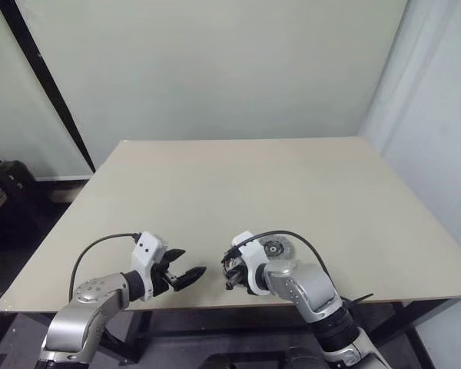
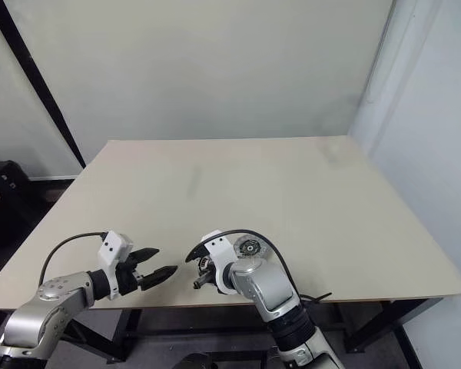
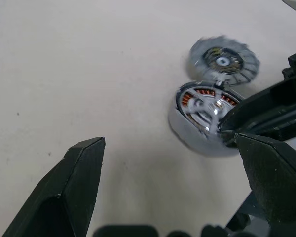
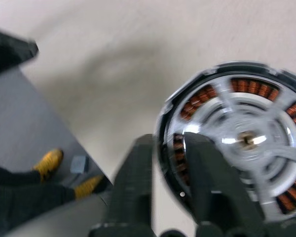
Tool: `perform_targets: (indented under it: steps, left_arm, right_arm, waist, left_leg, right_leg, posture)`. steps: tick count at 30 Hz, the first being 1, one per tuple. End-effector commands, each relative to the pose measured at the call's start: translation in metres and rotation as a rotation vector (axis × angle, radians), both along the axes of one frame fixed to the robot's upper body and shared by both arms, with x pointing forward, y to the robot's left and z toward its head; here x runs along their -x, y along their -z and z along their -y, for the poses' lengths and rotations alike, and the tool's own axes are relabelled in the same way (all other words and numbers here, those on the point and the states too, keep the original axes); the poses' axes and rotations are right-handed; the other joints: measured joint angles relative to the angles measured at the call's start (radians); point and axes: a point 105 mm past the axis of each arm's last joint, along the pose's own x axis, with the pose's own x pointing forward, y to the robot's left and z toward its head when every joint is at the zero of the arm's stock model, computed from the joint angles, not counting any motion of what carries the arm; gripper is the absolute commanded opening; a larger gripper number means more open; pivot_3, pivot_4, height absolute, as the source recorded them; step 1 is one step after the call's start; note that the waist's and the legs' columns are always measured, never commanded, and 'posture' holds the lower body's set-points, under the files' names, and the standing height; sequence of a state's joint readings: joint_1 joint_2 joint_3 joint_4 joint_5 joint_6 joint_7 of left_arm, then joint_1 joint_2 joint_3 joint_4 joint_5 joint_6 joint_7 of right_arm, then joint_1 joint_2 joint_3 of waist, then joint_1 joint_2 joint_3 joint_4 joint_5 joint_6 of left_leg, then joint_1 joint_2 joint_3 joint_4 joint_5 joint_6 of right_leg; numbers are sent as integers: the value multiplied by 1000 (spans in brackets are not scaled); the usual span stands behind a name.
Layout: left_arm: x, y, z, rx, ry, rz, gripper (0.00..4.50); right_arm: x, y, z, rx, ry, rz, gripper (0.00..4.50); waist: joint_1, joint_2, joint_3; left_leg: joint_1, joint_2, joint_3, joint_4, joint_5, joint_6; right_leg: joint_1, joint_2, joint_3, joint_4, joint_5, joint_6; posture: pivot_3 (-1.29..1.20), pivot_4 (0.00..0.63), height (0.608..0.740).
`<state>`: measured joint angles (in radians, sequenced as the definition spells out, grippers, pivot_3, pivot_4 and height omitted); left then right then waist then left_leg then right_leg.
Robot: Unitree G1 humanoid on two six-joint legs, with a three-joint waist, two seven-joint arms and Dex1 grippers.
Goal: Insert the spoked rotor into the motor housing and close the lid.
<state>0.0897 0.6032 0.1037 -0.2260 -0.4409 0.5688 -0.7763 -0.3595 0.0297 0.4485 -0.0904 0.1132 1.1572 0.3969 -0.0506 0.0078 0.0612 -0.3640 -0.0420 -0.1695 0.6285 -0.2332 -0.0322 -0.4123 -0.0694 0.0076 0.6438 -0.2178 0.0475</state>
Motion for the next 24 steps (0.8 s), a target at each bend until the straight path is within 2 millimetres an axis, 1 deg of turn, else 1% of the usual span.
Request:
perform_targets:
  steps: [1,3,4,8,11,13,16,18,19,21,23,24]
  left_arm:
    - [-3,-12,1,2,8,48,4500]
    - [-3,-12,0,3,6,47,4500]
    - [-3,-11,0,3,5,46,4500]
    - [-4,-11,1,7,5,47,4500]
    - [-4,-11,3,9,7,47,4500]
    - [-4,-10,4,11,9,46,4500]
    - [-3,-9,5,14,15,40,4500]
    - [-2,-8,6,14,18,38,4500]
    - [-2,-8,6,15,21,38,4500]
    - [1,-9,10,38,48,41,4500]
    - [5,-9,13,55,71,37,4500]
    - [5,-9,13,59,76,35,4500]
  right_arm:
    - [-3,-24,-8,-58,-54,98,2008]
    - [-3,-27,-6,-53,-74,122,2785]
    - [-2,-27,-6,-49,-83,133,3052]
    - [-4,-35,-4,-39,-123,204,4486]
    - [-9,-48,-2,-50,-143,282,4486]
    - [-11,-56,0,-69,-136,300,4486]
    - [-21,-70,12,-77,-108,365,4486]
    - [-26,-76,18,-75,-88,402,4486]
    - [-33,-82,26,-77,-45,433,4486]
    - [-53,-92,53,-61,73,495,4486]
    - [-70,-97,81,-11,169,552,4486]
    - [-74,-98,89,7,192,570,4486]
  waist:
    - [1,0,0]
    - [1,0,0]
    - [1,0,0]
    - [1,0,0]
    - [1,-3,-2]
    - [1,-5,-3]
    - [1,-4,-3]
    - [1,-4,-3]
    - [1,-4,-2]
    - [1,-4,-2]
    - [2,-4,-2]
    - [2,-4,-2]
  left_leg:
    - [0,0,0,0,0,0]
    - [-1,0,0,0,0,0]
    - [-1,0,0,0,0,0]
    - [0,0,1,0,0,0]
    - [0,-1,2,0,1,-1]
    - [0,-2,3,-1,-1,-2]
    - [0,-1,3,-3,-5,-1]
    - [0,-1,3,-4,-6,-1]
    - [0,-1,4,-4,-6,0]
    - [0,-1,6,-4,-6,0]
    - [0,-1,7,-2,-6,0]
    - [1,-1,8,-2,-6,0]
  right_leg:
    - [-1,0,0,0,0,0]
    - [-2,0,-1,0,0,0]
    - [-2,0,-1,0,0,0]
    - [-1,0,0,0,0,0]
    - [-1,1,3,1,3,-3]
    - [0,1,4,1,4,-2]
    - [-1,2,4,0,4,-1]
    - [-1,2,4,-2,4,-2]
    - [0,2,5,-2,4,-2]
    - [0,1,5,-2,4,-2]
    - [0,1,6,-2,4,-2]
    - [1,1,6,-2,3,-4]
  posture:
    - [0,0,740]
    - [0,0,740]
    - [0,0,740]
    - [0,0,740]
    - [0,0,740]
    - [0,0,740]
    - [0,0,740]
    - [0,0,740]
    - [0,0,740]
    - [0,0,740]
    - [0,0,740]
    - [0,0,740]
